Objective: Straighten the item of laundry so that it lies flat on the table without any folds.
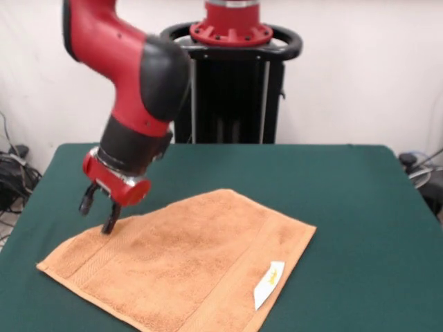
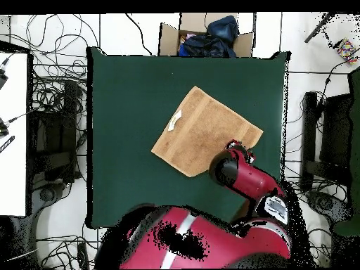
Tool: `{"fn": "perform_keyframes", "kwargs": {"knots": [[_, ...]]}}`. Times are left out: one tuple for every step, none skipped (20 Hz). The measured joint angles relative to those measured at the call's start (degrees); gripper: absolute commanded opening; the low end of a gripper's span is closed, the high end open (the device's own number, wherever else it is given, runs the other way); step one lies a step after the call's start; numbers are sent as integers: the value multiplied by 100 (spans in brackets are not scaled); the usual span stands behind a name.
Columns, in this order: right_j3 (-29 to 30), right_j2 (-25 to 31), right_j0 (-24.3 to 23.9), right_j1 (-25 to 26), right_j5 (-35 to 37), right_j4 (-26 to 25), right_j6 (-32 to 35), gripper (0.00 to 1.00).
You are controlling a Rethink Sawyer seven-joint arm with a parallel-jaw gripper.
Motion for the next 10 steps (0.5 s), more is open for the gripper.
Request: {"fn": "perform_keyframes", "kwargs": {"knots": [[-2, 118, -76, -292, 603, -42, 0, 100], [-4, 170, -100, -409, 825, -51, 0, 100], [-6, 206, -113, -492, 969, -52, 0, 100], [-8, 244, -126, -570, 1103, -54, 0, 100], [-15, 343, -155, -735, 1330, -53, 0, 100], [-17, 389, -169, -797, 1395, -55, 0, 100], [-21, 510, -205, -927, 1465, -54, 0, 100], [-23, 566, -221, -973, 1468, -54, 0, 100], [-29, 698, -252, -1063, 1438, -57, 0, 100], [-34, 748, -259, -1094, 1413, -55, 0, 100]]}}
